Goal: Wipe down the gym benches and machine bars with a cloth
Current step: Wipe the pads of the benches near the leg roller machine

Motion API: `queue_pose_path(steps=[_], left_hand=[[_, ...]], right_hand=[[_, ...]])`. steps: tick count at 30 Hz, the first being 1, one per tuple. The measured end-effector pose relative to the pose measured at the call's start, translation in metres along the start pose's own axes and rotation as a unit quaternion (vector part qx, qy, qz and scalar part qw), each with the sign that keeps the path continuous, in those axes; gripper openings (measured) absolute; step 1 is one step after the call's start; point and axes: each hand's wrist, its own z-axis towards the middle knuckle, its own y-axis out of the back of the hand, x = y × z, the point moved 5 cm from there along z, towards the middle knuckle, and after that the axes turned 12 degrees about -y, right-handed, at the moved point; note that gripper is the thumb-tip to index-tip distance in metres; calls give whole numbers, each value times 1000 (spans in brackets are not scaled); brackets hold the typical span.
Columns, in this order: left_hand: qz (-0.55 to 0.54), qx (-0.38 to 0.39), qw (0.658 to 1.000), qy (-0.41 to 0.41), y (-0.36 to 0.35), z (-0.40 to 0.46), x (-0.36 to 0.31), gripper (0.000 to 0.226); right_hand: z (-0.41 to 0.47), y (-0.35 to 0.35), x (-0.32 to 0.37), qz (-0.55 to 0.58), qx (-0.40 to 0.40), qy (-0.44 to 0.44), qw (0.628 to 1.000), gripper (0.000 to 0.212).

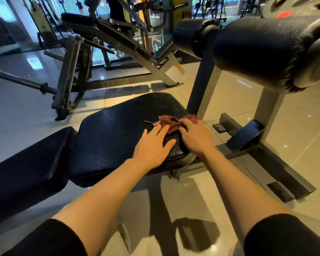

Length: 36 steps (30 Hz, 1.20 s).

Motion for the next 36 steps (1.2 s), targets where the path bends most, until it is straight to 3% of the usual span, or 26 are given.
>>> queue_pose_path(steps=[6,12,18,23,27,31,33,36], left_hand=[[-9,-8,1000,-20,-5,-11,-2,57],[-18,-19,998,-52,-10,-15,10,53],[-25,-28,997,-64,-6,-24,12,52],[-83,-54,991,-94,-1,-27,-2,45],[-119,-49,976,-176,-2,-25,-28,44],[-118,-65,978,-157,-5,-21,-35,46],[-110,-72,981,-144,-8,-21,-32,48],[-86,-63,985,-139,-12,-21,-27,51]], right_hand=[[-49,-9,5,11,-87,-66,994,36],[-27,-14,3,105,-63,-81,989,37],[-56,-18,8,78,-126,-64,987,31],[-82,-1,1,99,-108,-61,987,27],[-84,40,-43,259,-228,-173,922,10],[-75,58,-71,277,-285,-267,878,28],[-69,52,-66,290,-265,-240,888,28],[-69,18,-30,308,-124,-128,935,28]])
